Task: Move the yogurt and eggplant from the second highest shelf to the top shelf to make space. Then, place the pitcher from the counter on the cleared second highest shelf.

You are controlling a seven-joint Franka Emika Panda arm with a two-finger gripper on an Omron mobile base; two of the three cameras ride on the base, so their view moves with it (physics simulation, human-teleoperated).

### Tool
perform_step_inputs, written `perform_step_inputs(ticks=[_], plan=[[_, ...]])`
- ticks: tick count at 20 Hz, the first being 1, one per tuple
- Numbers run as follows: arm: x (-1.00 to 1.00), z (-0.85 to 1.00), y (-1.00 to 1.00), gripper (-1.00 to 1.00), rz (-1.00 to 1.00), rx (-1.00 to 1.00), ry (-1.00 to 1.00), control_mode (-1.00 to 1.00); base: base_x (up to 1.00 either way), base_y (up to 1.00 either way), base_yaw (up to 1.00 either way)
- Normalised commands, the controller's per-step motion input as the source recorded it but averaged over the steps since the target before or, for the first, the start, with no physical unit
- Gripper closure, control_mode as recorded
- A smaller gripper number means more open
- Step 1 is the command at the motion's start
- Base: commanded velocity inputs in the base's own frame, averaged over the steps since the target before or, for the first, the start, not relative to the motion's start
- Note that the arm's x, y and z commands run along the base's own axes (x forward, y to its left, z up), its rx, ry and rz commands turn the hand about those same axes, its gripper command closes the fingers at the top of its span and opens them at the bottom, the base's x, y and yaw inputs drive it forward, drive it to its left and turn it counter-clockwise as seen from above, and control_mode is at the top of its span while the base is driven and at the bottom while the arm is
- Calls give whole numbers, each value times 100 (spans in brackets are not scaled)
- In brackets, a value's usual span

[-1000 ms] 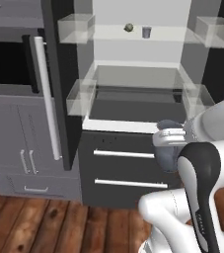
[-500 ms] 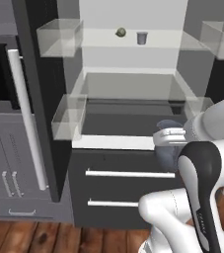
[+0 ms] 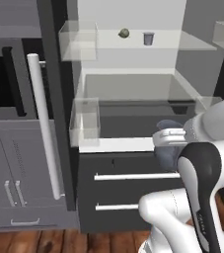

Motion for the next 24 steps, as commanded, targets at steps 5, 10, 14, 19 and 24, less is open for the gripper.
perform_step_inputs(ticks=[5,10,14,19,24], plan=[[0,0,0,100,0,0,0,100,63,11,-21],[0,0,0,100,0,0,0,100,73,0,-15],[0,0,0,100,0,0,0,100,71,1,-13],[0,0,0,100,0,0,0,100,55,7,-9],[0,0,0,100,0,0,0,100,40,0,-5]])
